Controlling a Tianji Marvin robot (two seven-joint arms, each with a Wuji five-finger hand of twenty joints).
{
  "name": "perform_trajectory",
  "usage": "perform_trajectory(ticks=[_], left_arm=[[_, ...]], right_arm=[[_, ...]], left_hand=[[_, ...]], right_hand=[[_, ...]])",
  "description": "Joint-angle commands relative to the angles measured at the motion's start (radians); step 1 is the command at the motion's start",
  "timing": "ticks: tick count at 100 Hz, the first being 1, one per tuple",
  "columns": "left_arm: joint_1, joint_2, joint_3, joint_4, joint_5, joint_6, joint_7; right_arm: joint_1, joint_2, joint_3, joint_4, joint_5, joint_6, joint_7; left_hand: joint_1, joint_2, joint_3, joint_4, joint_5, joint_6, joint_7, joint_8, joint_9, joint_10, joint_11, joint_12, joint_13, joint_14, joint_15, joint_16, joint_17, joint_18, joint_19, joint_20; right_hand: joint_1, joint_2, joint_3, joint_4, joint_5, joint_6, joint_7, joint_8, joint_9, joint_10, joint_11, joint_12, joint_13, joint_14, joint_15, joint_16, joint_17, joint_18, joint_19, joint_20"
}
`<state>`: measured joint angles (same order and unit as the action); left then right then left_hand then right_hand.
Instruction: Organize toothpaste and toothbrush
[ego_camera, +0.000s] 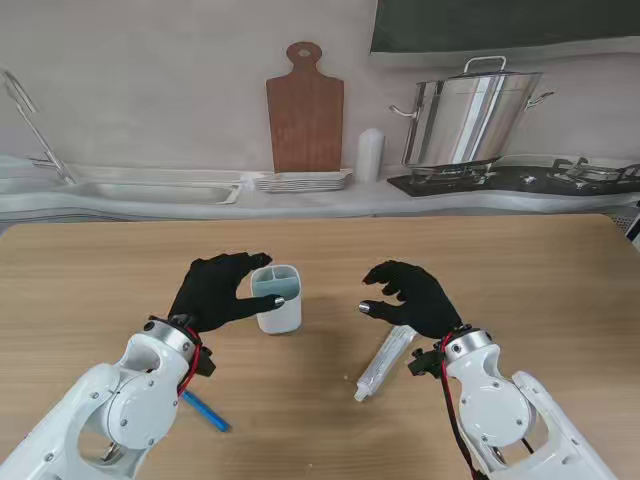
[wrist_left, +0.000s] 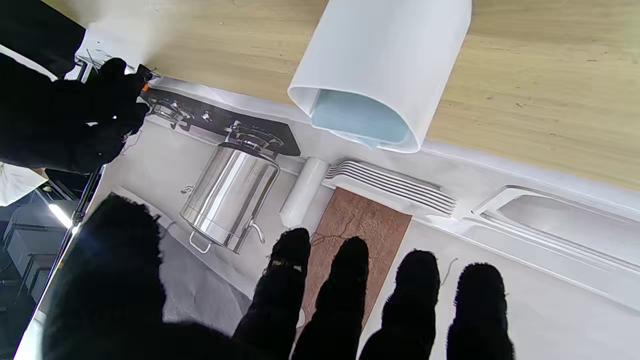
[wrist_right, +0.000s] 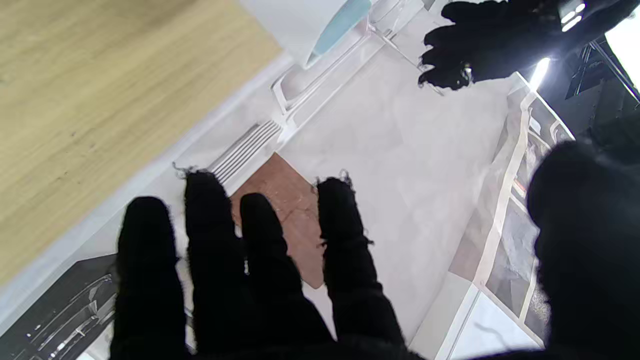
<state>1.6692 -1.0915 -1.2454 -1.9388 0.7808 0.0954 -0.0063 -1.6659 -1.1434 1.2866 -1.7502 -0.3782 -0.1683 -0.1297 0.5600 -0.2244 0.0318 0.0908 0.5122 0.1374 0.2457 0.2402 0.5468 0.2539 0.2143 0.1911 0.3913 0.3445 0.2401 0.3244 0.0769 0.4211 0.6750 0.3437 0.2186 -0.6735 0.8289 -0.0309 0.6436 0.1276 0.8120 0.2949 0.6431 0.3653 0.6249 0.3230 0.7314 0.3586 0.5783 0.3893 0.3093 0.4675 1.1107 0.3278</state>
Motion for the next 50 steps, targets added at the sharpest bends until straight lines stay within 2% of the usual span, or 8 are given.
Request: perform_trajectory(ticks=[1,38,50], left_arm=[[0.010,-0.003,-0.005,-0.019,0.001,-0.003,-0.012],[0.020,-0.003,-0.011,-0.028,0.006,-0.001,-0.012],[0.023,-0.003,-0.014,-0.031,0.012,0.002,-0.011]], right_arm=[[-0.006,-0.004,-0.004,-0.004,-0.003,0.001,0.013],[-0.004,-0.001,0.000,-0.001,-0.017,-0.003,0.021],[0.016,0.012,0.017,0.030,-0.034,-0.040,0.066]], left_hand=[[0.024,0.032,-0.008,-0.009,0.016,-0.023,0.000,0.015,0.016,-0.009,0.008,0.036,0.016,0.010,-0.022,0.008,-0.002,0.029,0.005,0.009],[0.028,0.035,-0.010,-0.009,0.017,-0.026,0.002,0.019,0.022,-0.011,0.009,0.039,0.028,0.009,-0.020,0.013,0.002,0.030,0.007,0.010],[0.029,0.035,-0.010,-0.009,0.019,-0.026,0.003,0.021,0.025,-0.013,0.009,0.040,0.032,0.009,-0.020,0.014,0.004,0.031,0.010,0.011]], right_hand=[[0.021,-0.017,0.011,0.027,0.030,-0.024,0.007,0.007,0.011,0.022,0.018,0.012,0.010,0.017,0.006,0.027,0.003,0.003,0.016,0.013],[0.033,-0.026,0.010,0.027,0.036,-0.034,0.011,0.010,0.034,0.004,0.019,0.012,0.020,0.006,0.001,0.031,0.008,0.003,0.018,0.014],[0.044,-0.033,0.010,0.028,0.015,-0.043,0.013,0.013,0.031,-0.014,0.021,0.014,0.013,-0.007,-0.007,0.029,0.005,-0.010,0.012,0.012]])
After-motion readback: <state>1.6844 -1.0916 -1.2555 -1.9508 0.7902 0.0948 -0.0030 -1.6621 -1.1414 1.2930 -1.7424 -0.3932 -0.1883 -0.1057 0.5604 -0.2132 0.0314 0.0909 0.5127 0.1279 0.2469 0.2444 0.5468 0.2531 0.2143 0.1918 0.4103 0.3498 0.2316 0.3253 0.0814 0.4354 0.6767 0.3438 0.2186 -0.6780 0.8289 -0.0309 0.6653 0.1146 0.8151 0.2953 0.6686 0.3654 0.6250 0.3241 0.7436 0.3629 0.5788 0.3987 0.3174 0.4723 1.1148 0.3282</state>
